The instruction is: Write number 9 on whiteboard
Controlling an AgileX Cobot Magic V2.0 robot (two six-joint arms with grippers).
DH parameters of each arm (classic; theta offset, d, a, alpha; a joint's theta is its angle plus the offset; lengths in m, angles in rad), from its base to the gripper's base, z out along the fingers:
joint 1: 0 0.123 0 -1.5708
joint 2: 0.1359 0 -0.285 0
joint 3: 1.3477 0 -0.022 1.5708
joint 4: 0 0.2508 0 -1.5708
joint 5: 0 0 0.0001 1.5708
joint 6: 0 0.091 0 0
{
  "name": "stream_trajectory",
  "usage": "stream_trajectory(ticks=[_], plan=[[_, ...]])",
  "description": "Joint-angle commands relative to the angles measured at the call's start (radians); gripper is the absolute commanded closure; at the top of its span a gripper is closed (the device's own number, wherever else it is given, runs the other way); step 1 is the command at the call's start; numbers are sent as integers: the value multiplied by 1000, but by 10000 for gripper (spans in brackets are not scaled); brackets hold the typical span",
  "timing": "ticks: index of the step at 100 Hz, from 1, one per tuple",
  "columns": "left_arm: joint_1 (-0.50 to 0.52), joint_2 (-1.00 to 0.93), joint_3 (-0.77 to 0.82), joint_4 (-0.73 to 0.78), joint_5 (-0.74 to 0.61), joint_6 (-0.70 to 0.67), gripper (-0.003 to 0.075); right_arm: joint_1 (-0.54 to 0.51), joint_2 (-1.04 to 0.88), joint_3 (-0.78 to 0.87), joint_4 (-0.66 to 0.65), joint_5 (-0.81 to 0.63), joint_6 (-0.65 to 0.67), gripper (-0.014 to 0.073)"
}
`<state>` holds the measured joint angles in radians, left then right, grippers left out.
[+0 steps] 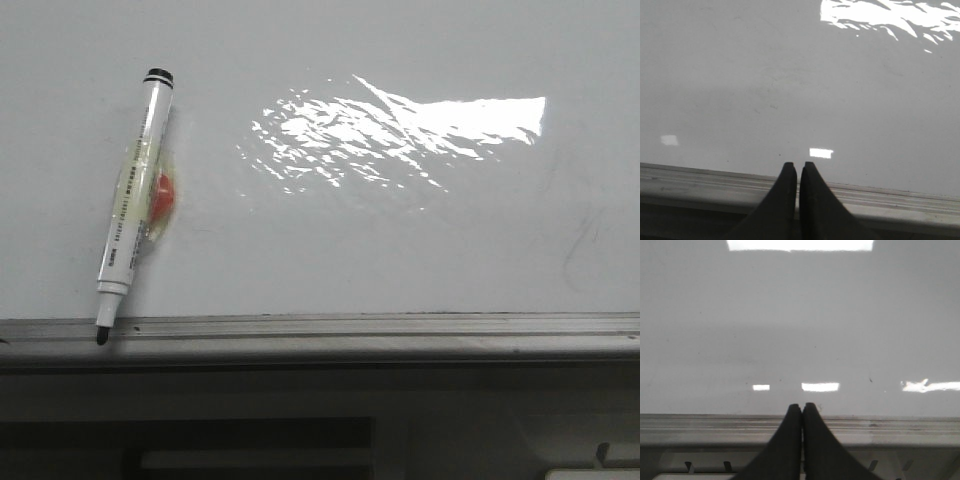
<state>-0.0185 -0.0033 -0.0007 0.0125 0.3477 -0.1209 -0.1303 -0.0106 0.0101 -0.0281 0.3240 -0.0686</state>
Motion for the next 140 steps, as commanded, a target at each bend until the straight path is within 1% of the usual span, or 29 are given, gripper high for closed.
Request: stream_trajectory(ticks=[1,76,86,98,126,140], plan=[[1,-28,19,2,-39,-6,741,-5,-17,30,11,-14,-7,655],[1,-28,19,14,-47,-6,741,-5,-17,30,11,-14,-7,655],[1,-28,19,114,-59,-2,741,-5,-17,30,11,-14,-7,655],[1,-28,19,213,-87,-2,741,-5,-17,30,11,-59,-7,655],[1,-28,19,199,-109,-2,741,-5,-17,30,11,-134,-7,655],[1,-28,19,160,-116,-2,741,-5,-17,30,11,-131,-7,655]])
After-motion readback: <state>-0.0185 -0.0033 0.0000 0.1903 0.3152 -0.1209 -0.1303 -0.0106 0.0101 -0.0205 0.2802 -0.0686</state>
